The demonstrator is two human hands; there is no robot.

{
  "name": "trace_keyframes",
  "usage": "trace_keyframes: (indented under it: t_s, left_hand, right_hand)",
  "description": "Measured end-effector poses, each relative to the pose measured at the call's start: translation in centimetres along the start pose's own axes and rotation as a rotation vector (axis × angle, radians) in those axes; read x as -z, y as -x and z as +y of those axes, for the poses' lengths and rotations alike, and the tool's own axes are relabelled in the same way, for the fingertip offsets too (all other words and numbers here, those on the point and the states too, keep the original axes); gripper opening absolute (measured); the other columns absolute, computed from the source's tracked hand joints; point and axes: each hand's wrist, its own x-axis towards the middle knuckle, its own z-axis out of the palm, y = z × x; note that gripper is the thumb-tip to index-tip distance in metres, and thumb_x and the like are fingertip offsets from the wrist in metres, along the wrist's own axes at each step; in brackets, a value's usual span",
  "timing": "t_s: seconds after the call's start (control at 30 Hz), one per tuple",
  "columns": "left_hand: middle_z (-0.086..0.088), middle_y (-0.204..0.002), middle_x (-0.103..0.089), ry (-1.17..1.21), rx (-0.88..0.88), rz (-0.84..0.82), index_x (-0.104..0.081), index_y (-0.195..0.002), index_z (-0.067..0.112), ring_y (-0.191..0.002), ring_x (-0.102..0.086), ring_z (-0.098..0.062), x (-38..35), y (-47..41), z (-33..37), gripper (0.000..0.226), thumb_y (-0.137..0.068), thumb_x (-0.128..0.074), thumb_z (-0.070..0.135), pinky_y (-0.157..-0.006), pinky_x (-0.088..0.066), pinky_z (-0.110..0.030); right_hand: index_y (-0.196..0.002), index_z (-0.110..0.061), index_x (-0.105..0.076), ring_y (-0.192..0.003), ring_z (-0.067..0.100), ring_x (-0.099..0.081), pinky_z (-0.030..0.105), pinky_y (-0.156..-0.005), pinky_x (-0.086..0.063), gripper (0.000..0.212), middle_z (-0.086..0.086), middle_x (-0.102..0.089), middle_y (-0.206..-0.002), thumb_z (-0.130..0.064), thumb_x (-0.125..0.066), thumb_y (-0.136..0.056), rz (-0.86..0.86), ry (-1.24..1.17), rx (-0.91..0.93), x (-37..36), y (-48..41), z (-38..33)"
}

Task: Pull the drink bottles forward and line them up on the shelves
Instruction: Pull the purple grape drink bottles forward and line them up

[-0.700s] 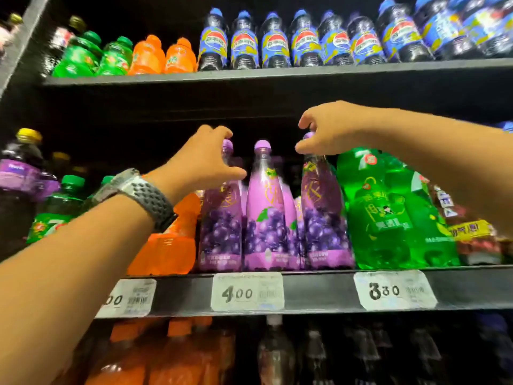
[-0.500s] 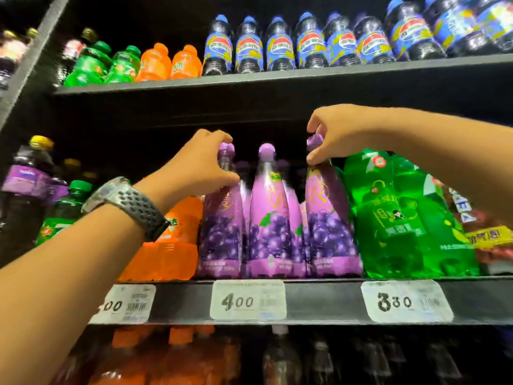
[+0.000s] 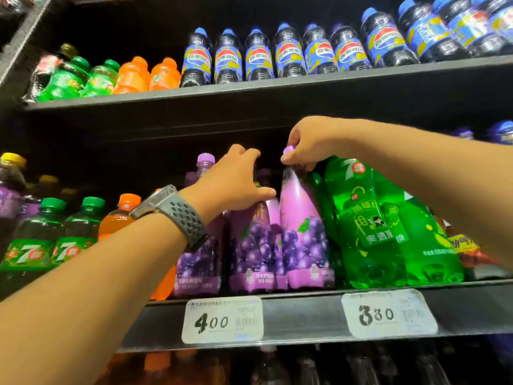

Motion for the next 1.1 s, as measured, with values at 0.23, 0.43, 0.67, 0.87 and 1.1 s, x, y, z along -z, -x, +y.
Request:
trace_keyframes:
  t_s: [0.23, 0.43, 0.67, 0.87, 1.1]
  left_hand:
    - [-0.005, -0.144, -0.041, 0.021, 0.029, -0.075, -0.03, -0.146, 0.022, -0.126, -0.045, -0.023, 1.6, 0.1, -1.4, 0.089, -0.073, -0.074, 0.047, -0.094, -0.036, -0.026]
    - [-0.001, -0.141, -0.044, -0.008, -0.054, -0.018, -0.041, -0.141, 0.019, -0.125, -0.046, -0.018, 1.6, 0.5, -1.4, 0.078, -0.075, -0.073, 0.045, -0.097, -0.035, -0.022]
    - [0.002, -0.129, -0.052, -0.007, -0.089, -0.001, -0.052, -0.133, 0.02, -0.111, -0.05, -0.013, 1.6, 0.7, -1.2, 0.064, -0.076, -0.073, 0.043, -0.084, -0.032, -0.017]
    - [0.0, -0.142, -0.042, -0.009, -0.092, 0.044, -0.052, -0.132, 0.023, -0.131, -0.039, -0.02, 1.2, 0.7, -0.5, 0.059, -0.078, -0.067, 0.043, -0.101, -0.031, -0.029]
    - [-0.001, -0.127, -0.055, 0.005, -0.147, 0.307, -0.057, -0.123, 0.021, -0.117, -0.048, -0.025, 0.4, -0.2, 3.9, 0.043, -0.083, -0.058, 0.038, -0.1, -0.038, -0.042]
  right_hand:
    - [-0.092, -0.005, -0.065, -0.083, 0.026, -0.066, 0.027, -0.066, -0.046, 0.039, 0.009, -0.066, -0.081, -0.042, -0.054, -0.091, 0.048, -0.01, 0.014, -1.7, -0.6, -0.9]
    - [-0.104, 0.0, -0.062, -0.08, 0.023, -0.068, 0.029, -0.072, -0.057, 0.021, 0.016, -0.066, -0.093, -0.015, -0.063, -0.089, -0.106, -0.354, 0.024, -1.1, -0.4, 0.3]
    - [-0.103, -0.005, -0.068, -0.075, 0.025, -0.072, 0.037, -0.076, -0.058, 0.029, 0.013, -0.072, -0.088, -0.023, -0.074, -0.081, 0.018, -0.317, -0.029, -2.0, -0.8, -1.1]
    - [-0.099, -0.009, -0.07, -0.083, 0.02, -0.071, 0.031, -0.081, -0.055, 0.037, 0.007, -0.073, -0.089, -0.043, -0.069, -0.082, 0.157, -0.136, 0.008, -1.6, -0.1, -0.5]
    - [-0.104, -0.022, -0.071, -0.101, 0.019, -0.06, 0.021, -0.079, -0.037, 0.024, -0.001, -0.07, -0.105, -0.028, -0.056, -0.087, 0.342, 0.069, 0.068, 2.7, 3.2, 5.0]
